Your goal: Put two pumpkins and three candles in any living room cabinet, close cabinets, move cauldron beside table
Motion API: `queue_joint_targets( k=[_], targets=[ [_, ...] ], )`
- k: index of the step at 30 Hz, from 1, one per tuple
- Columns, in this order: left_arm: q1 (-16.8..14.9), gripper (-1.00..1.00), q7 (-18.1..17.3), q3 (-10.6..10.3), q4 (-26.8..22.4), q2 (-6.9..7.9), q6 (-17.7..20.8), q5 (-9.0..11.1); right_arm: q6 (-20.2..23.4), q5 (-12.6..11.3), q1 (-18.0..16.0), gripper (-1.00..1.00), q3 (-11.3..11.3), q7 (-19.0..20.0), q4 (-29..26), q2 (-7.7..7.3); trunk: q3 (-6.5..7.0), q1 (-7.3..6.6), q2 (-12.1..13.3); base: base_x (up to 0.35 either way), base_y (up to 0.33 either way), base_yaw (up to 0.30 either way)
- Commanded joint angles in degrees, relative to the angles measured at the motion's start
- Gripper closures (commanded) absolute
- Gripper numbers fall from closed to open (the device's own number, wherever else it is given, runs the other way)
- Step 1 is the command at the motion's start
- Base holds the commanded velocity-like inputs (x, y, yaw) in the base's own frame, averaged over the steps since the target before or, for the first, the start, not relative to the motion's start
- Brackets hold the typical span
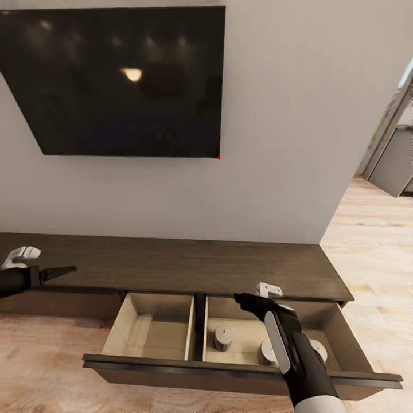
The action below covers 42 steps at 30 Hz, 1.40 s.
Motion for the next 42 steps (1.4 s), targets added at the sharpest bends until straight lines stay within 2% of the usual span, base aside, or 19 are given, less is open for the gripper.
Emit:
queue_joint_targets(
  k=[1,2,3,5,13,18,23,27,29,31,32,34,37,42],
  targets=[
    [0.0,-1.0,1.6,-0.3,0.0,-0.69,0.3,-0.6,0.2,-0.6,0.1,-1.0,-0.1,-0.4,-0.1,0.04,0.16,-0.24,0.4,-0.078,0.0,-0.044],
    [0.0,-1.0,2.5,-0.5,0.0,-1.29,0.3,-0.8,0.2,-0.5,0.2,-1.0,-0.1,-0.4,-0.1,0.04,0.36,-0.46,0.8,-0.082,0.0,-0.035],
    [0.0,-1.0,4.0,-0.7,0.0,-2.78,0.3,-1.0,0.2,-0.5,0.3,-1.0,-0.1,-0.4,-0.1,0.04,0.56,-0.68,1.2,-0.147,0.0,-0.023],
    [0.0,-1.0,5.4,-1.0,0.0,-4.6,0.3,-1.2,0.2,-0.5,0.4,-1.0,-0.1,-0.5,-0.1,-0.04,0.93,-1.12,2.0,-0.216,0.0,-0.015],
    [-0.1,-1.0,11.5,-1.5,-0.3,-7.78,0.3,-1.4,0.1,-0.5,1.6,-1.0,-0.1,-0.4,-0.1,-0.22,2.55,-2.88,5.2,-0.315,0.0,-0.023],
    [-0.1,-1.0,12.6,-1.7,-0.5,-10.55,0.3,-1.5,0.1,-0.4,1.9,-1.0,-0.1,-0.4,0.0,-0.28,3.8,-3.98,7.2,-0.345,0.0,-0.096],
    [-0.1,-1.0,14.9,-1.7,-0.6,-12.16,0.3,-1.5,0.1,-0.2,2.1,-1.0,0.0,-0.4,0.1,-0.29,4.99,-5.07,9.2,-0.348,0.0,-0.079],
    [0.0,-1.0,18.4,-2.3,-0.6,-15.5,0.3,-1.5,0.0,-0.2,2.1,-1.0,-0.1,-0.3,0.3,-0.29,5.76,-5.95,10.8,-0.348,0.0,-0.018],
    [0.0,-1.0,20.7,-3.5,-0.6,-17.99,-2.5,-1.6,0.0,-0.2,2.2,-1.0,-0.1,-0.3,0.4,-0.32,6.13,-6.39,11.6,-0.313,0.0,-0.006],
    [0.0,-1.0,21.3,-4.2,-0.5,-18.79,-4.0,-1.6,0.0,-0.2,2.2,-1.0,-0.1,-0.3,0.4,-0.39,6.49,-6.83,12.4,-0.283,0.0,-0.003],
    [0.9,-1.0,23.4,-6.0,-0.4,-19.98,-8.3,-4.2,0.0,-0.1,2.2,-1.0,0.0,-0.3,0.5,-0.59,6.67,-7.05,12.8,-0.111,0.0,-0.001],
    [1.9,-1.0,23.8,-6.4,-0.3,-20.5,-9.9,-6.4,0.0,-0.1,2.2,-1.0,0.0,-0.2,0.5,-0.62,7.03,-7.49,13.6,-0.073,0.0,0.0],
    [2.6,-1.0,24.0,-6.7,-0.2,-21.86,-11.1,-8.5,0.0,-0.1,2.3,-1.0,0.0,-0.2,0.6,-0.64,7.57,-8.15,14.8,-0.035,0.0,0.0],
    [3.1,-1.0,24.1,-6.9,-0.1,-23.4,-11.8,-9.8,-0.1,-0.1,2.5,-1.0,0.0,-0.2,0.8,-0.65,8.47,-9.25,16.8,-0.011,0.0,0.0]
  ],
)
